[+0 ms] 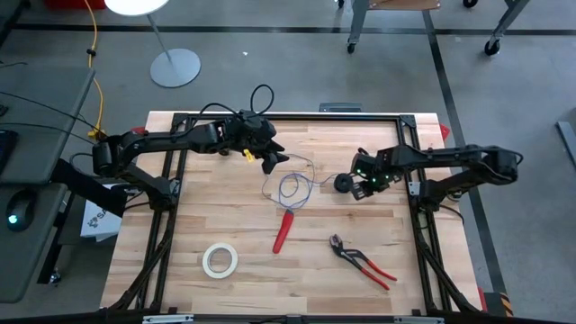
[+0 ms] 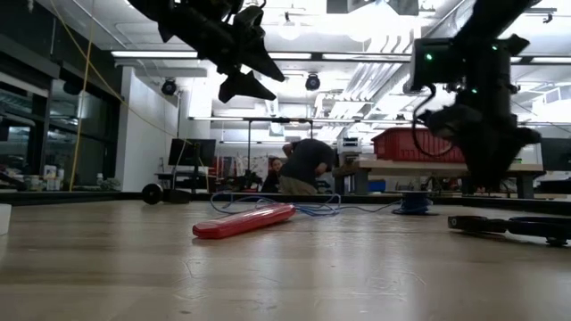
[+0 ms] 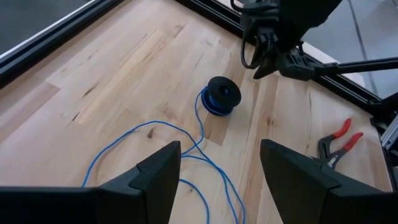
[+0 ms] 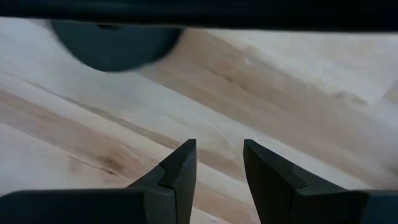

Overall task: Coil cords
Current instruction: Uncoil the blue wire cable from the black spool

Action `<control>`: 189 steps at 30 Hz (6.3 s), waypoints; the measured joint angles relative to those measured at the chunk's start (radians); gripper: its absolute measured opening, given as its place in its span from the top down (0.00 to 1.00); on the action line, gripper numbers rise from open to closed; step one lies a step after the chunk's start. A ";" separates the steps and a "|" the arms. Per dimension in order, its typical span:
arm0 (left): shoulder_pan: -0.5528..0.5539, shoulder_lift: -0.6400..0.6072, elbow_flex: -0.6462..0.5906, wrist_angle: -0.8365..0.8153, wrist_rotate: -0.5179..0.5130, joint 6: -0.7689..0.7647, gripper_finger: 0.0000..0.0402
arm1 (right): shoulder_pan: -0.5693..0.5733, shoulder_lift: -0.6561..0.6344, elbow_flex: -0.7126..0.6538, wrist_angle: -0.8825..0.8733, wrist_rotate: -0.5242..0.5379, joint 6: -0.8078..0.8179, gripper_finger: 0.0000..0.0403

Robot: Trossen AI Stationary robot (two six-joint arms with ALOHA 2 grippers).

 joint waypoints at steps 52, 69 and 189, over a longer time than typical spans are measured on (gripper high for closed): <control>-0.136 0.629 0.418 0.093 0.007 0.138 0.46 | -0.272 -0.001 -0.022 0.310 -0.176 -0.321 0.69; -0.164 0.791 0.494 0.125 0.059 0.072 0.46 | -0.397 -0.001 -0.022 0.310 -0.324 -0.559 0.69; 0.073 0.134 0.494 -0.258 0.299 0.394 0.47 | -0.129 -0.279 0.404 0.566 -0.335 -0.424 1.00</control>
